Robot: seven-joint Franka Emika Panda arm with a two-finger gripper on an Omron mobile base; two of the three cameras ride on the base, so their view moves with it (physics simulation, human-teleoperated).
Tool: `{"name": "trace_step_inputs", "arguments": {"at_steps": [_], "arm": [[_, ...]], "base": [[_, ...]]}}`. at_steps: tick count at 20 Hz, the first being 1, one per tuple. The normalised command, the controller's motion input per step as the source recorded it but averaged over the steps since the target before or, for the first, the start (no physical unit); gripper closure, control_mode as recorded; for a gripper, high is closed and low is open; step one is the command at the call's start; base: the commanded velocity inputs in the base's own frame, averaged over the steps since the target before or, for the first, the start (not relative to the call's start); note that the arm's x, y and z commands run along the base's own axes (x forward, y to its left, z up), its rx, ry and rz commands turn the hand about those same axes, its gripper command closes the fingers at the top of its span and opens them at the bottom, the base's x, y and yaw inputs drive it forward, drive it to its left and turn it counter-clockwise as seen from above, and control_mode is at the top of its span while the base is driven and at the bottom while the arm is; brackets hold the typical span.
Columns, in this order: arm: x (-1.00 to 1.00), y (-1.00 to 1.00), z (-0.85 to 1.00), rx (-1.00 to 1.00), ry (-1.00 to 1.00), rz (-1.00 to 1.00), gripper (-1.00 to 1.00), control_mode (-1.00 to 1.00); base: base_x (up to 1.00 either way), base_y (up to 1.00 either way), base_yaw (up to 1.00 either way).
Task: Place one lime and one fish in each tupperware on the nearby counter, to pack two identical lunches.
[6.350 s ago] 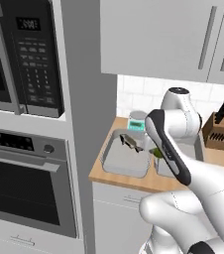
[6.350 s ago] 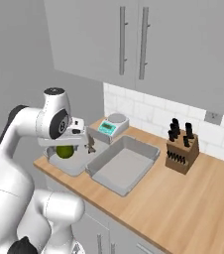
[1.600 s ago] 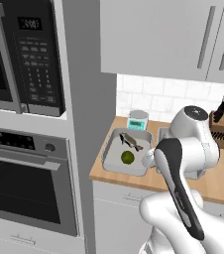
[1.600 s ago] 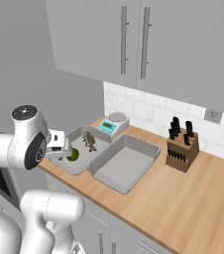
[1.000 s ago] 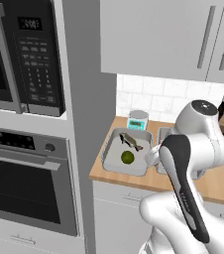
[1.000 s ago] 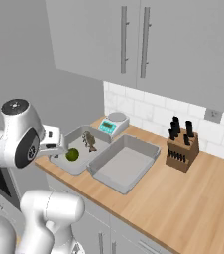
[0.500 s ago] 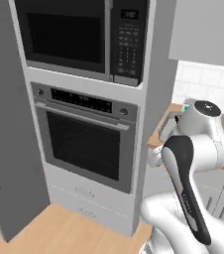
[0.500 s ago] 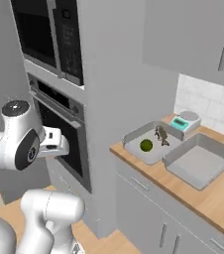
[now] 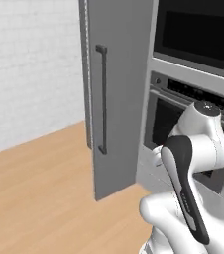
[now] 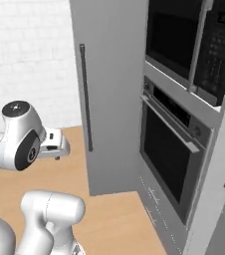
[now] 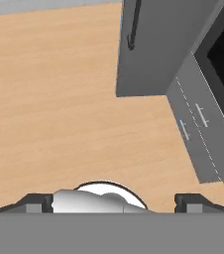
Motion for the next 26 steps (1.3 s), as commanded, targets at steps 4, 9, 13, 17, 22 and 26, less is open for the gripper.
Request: {"name": "trace_step_inputs", "arguments": {"at_steps": [4, 9, 13, 17, 22, 26], "arm": [[0.0, 0.0, 0.0, 0.0, 0.0, 0.0, -1.0, 1.0], [0.0, 0.0, 0.0, 0.0, 0.0, 0.0, -1.0, 1.0], [0.0, 0.0, 0.0, 0.0, 0.0, 0.0, -1.0, 1.0], [0.0, 0.0, 0.0, 0.0, 0.0, 0.0, -1.0, 1.0], [0.0, 0.0, 0.0, 0.0, 0.0, 0.0, -1.0, 1.0], [0.0, 0.0, 0.0, 0.0, 0.0, 0.0, -1.0, 1.0]], "base": [[0.0, 1.0, 0.69], [0.64, 0.58, 0.42], [1.0, 0.33, -0.18], [1.0, 0.96, -0.44], [1.0, 0.95, -0.45], [1.0, 0.16, 0.08]]}}
